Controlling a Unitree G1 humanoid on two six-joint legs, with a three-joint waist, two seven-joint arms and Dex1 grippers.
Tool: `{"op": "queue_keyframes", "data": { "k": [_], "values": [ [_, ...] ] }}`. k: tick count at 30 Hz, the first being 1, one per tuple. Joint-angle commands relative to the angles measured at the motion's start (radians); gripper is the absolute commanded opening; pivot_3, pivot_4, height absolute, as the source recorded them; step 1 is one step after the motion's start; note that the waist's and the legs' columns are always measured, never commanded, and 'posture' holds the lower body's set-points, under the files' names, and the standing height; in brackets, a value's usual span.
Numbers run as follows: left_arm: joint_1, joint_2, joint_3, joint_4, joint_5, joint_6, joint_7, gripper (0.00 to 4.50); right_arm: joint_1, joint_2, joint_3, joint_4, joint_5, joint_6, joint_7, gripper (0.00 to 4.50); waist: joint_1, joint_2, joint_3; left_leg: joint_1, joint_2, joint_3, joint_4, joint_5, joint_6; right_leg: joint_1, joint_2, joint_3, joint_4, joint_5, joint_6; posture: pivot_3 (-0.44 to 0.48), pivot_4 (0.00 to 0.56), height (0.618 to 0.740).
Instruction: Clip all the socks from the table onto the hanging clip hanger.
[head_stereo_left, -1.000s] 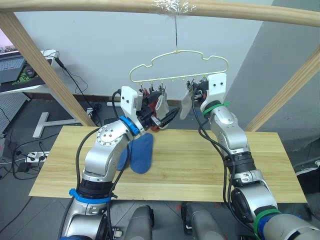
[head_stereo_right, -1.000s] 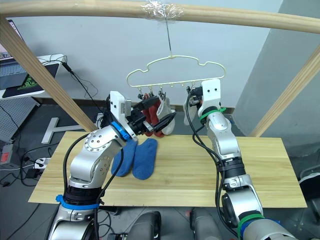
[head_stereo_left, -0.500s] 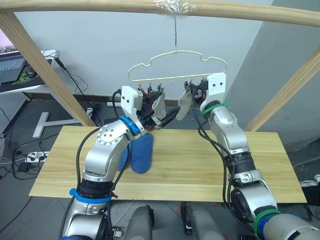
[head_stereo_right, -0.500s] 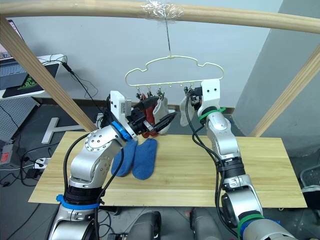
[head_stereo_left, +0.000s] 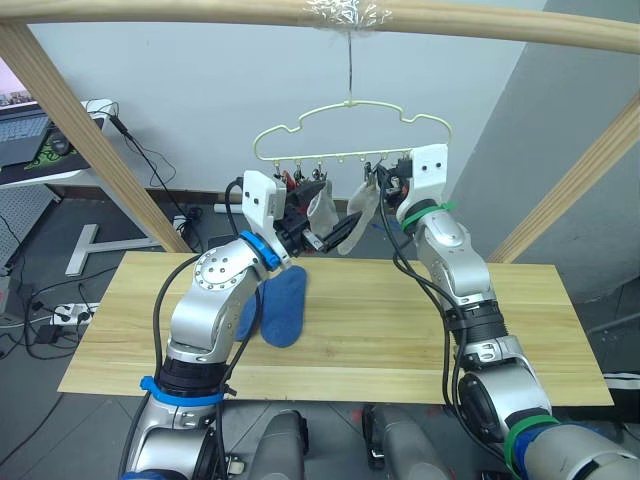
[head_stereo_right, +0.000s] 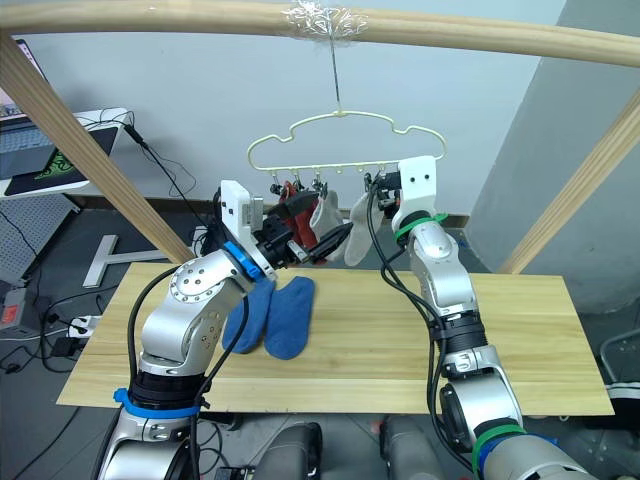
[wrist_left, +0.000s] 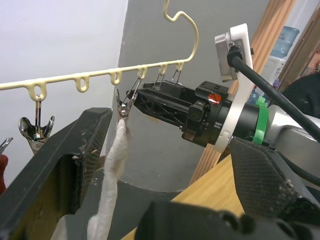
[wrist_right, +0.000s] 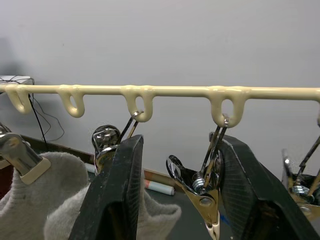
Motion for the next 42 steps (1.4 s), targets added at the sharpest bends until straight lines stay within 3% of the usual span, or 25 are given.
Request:
{"op": "queue_keyframes", "data": {
  "k": [1,5,13,23,27,32,36,39,42],
  "values": [
    [-0.019,-0.005,0.002,-0.052,-0.025,-0.002,0.002,4.32,-0.027,-0.005,-0.014,-0.013,0.001,-0.028,0.007,2.16,0.0,0.0,0.0,0.0,0.0,0.0,0.0,0.0,0.0,0.0,0.0,0.0,0.0,0.0,0.0,0.027,0.241,0.74],
    [-0.018,-0.002,0.003,-0.053,-0.031,-0.001,0.002,4.32,-0.028,-0.005,-0.019,-0.009,0.002,-0.028,0.005,2.0,0.0,0.0,0.0,0.0,0.0,0.0,0.0,0.0,0.0,0.0,0.0,0.0,0.0,0.0,0.0,0.027,0.241,0.74],
    [-0.013,-0.003,-0.001,-0.059,-0.035,0.002,0.007,4.32,-0.024,-0.005,-0.022,-0.01,0.004,-0.024,0.009,0.01,0.0,0.0,0.0,0.0,0.0,0.0,0.0,0.0,0.0,0.0,0.0,0.0,0.0,0.0,0.0,0.028,0.243,0.74],
    [0.028,0.0,-0.009,-0.063,-0.025,0.002,0.013,4.32,-0.014,-0.021,-0.024,-0.032,0.014,-0.013,0.038,0.01,0.0,0.0,0.0,0.0,0.0,0.0,0.0,0.0,0.0,0.0,0.0,0.0,0.0,0.0,0.0,0.031,0.244,0.74],
    [0.12,0.014,-0.012,-0.022,0.015,-0.029,0.02,4.32,-0.006,-0.045,-0.023,-0.053,0.015,0.013,0.059,0.01,-0.001,0.0,0.0,0.0,0.0,0.0,0.0,0.0,0.0,0.0,0.0,0.0,0.0,0.0,0.0,0.024,0.244,0.74],
    [0.271,0.086,-0.046,0.194,0.196,-0.147,0.079,4.32,0.026,-0.071,-0.026,-0.123,0.024,0.069,0.083,0.01,0.0,0.001,0.0,0.003,0.001,0.001,-0.002,0.0,0.0,0.0,-0.001,0.001,0.0,0.0,0.0,0.011,0.241,0.74],
    [0.259,0.067,-0.022,0.355,0.242,-0.183,0.157,4.32,0.049,-0.078,-0.023,-0.167,0.024,0.105,0.086,0.01,0.003,0.001,0.001,0.002,0.002,0.001,0.0,0.0,0.0,0.0,-0.001,0.0,0.001,-0.002,0.004,0.011,0.241,0.74],
    [0.247,0.063,-0.04,0.419,0.26,-0.214,0.147,4.32,0.056,-0.077,-0.025,-0.184,0.023,0.122,0.087,0.01,0.005,0.001,0.001,0.002,0.0,0.001,0.0,0.001,0.001,0.001,-0.001,0.0,0.001,-0.002,0.004,0.0,0.236,0.74],
    [0.195,0.035,-0.078,0.586,0.309,-0.305,0.156,4.32,0.06,-0.075,-0.024,-0.202,0.023,0.141,0.086,0.01,0.005,0.001,0.001,0.002,-0.001,0.002,0.0,0.001,0.001,0.001,-0.002,0.0,0.0,-0.002,0.004,-0.011,0.231,0.74]
  ]
}}
